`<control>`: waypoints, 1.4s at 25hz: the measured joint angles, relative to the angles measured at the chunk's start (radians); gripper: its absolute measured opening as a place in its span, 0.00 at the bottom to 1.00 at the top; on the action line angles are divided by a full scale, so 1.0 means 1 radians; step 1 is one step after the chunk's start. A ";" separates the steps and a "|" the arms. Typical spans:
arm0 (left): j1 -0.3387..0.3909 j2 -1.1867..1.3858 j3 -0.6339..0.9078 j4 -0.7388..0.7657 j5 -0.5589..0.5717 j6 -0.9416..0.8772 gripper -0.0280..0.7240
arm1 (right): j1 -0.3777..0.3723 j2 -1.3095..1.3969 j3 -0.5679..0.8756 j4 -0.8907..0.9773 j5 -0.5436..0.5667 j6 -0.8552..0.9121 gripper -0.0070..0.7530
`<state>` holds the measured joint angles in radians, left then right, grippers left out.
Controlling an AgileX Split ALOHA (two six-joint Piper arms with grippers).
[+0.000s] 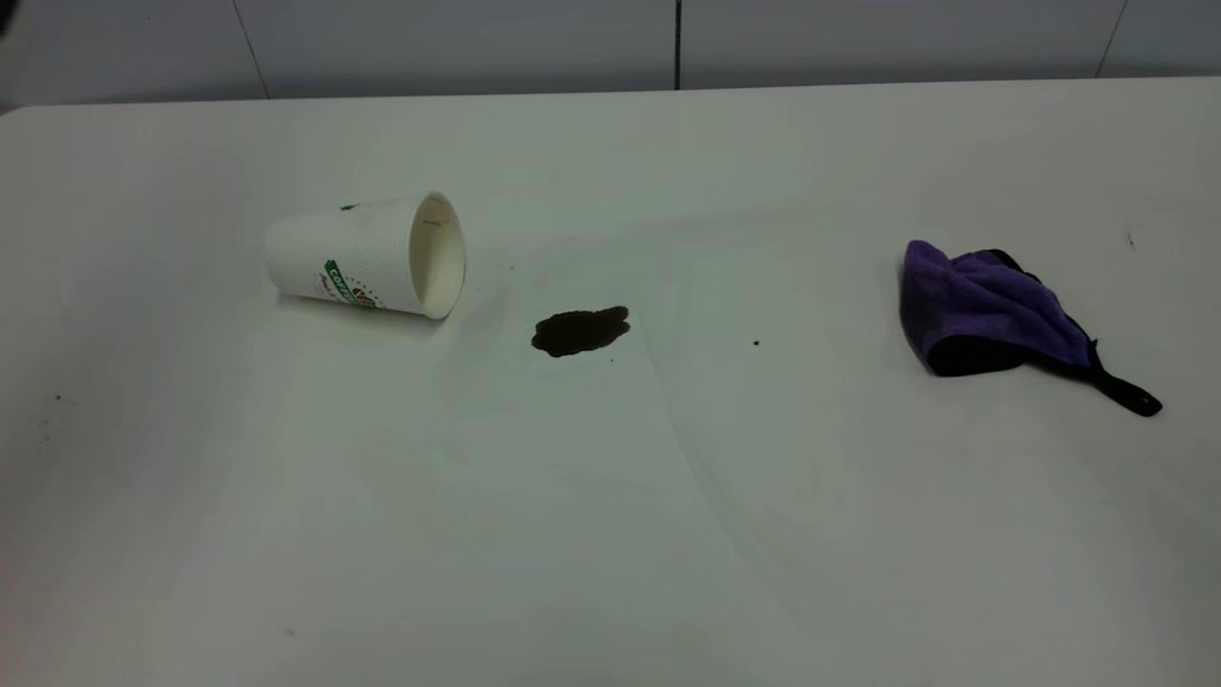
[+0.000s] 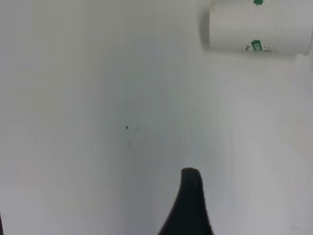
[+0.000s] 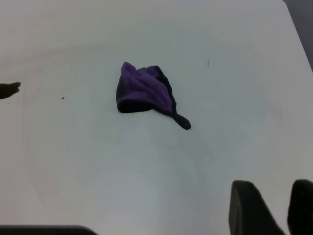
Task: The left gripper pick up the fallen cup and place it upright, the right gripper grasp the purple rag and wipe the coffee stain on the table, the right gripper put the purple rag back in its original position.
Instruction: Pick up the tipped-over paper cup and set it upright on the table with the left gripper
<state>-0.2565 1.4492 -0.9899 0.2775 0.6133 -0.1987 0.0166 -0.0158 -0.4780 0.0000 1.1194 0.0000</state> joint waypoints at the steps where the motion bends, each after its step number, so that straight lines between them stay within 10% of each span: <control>1: -0.030 0.058 -0.034 0.056 0.000 -0.055 0.99 | 0.000 0.000 0.000 0.000 0.000 0.000 0.32; 14: -0.332 0.683 -0.423 0.463 0.106 -0.464 0.97 | 0.000 0.000 0.000 0.000 0.000 0.000 0.32; 35: -0.328 1.117 -0.811 0.657 0.266 -0.492 0.74 | 0.000 0.000 0.000 0.000 0.000 0.000 0.32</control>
<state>-0.5842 2.5664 -1.8011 0.9347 0.8796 -0.6909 0.0166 -0.0158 -0.4780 0.0000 1.1194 0.0000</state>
